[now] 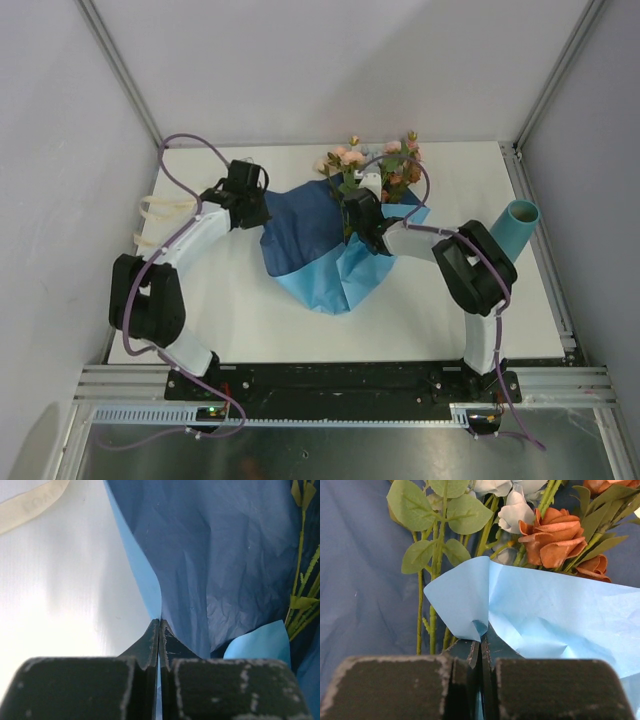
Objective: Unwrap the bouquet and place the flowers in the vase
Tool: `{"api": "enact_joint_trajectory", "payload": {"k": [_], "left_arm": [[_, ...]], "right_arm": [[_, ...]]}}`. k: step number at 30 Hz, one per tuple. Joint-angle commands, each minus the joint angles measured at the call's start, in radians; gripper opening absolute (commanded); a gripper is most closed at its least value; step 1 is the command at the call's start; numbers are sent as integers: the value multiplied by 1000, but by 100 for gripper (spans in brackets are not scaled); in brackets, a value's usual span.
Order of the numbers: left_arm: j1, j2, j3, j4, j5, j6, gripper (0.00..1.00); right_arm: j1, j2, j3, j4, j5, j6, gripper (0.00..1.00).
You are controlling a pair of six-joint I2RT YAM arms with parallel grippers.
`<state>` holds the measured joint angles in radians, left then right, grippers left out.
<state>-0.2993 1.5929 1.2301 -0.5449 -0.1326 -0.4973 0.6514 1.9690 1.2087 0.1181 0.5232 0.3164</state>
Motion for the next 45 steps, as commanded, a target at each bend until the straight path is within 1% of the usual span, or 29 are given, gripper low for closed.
{"api": "enact_joint_trajectory", "payload": {"k": [1, 5, 7, 10, 14, 16, 18, 21, 25, 27, 30, 32, 34, 37, 40, 42, 45], "left_arm": [[28, 21, 31, 18, -34, 3, 0], [42, 54, 20, 18, -38, 41, 0], [45, 75, 22, 18, -32, 60, 0], [49, 103, 30, 19, -46, 80, 0], [63, 140, 53, 17, -42, 94, 0], [64, 158, 66, 18, -34, 110, 0], [65, 183, 84, 20, -28, 127, 0], [65, 218, 107, 20, -18, 145, 0], [65, 239, 123, 20, -12, 151, 0], [65, 246, 124, 19, -21, 150, 0], [65, 262, 133, 17, -29, 156, 0], [66, 265, 134, 16, -27, 150, 0], [66, 269, 138, 16, -14, 146, 0], [66, 273, 143, 16, -6, 138, 0], [65, 274, 143, 16, 1, 128, 0], [65, 275, 140, 16, 3, 123, 0], [65, 274, 137, 16, 7, 120, 0]], "right_arm": [[18, -130, 15, -63, 20, -35, 0], [37, -274, -99, -139, 81, 44, 0], [51, -348, -206, -154, 111, 91, 0], [71, -455, -322, -188, 131, 169, 0], [91, -572, -423, -344, 232, 291, 1], [96, -618, -453, -445, 305, 351, 6], [97, -659, -474, -538, 337, 421, 11], [101, -721, -524, -622, 325, 515, 19], [87, -805, -584, -671, 296, 576, 35], [71, -849, -592, -699, 291, 584, 42], [58, -940, -584, -740, 251, 567, 57], [56, -1028, -569, -764, 207, 535, 63], [56, -1118, -543, -789, 166, 507, 67], [56, -1245, -496, -793, 110, 452, 67], [61, -1333, -474, -705, 60, 385, 64], [63, -1361, -469, -623, 41, 330, 63], [58, -1327, -440, -546, 14, 267, 65]]}}
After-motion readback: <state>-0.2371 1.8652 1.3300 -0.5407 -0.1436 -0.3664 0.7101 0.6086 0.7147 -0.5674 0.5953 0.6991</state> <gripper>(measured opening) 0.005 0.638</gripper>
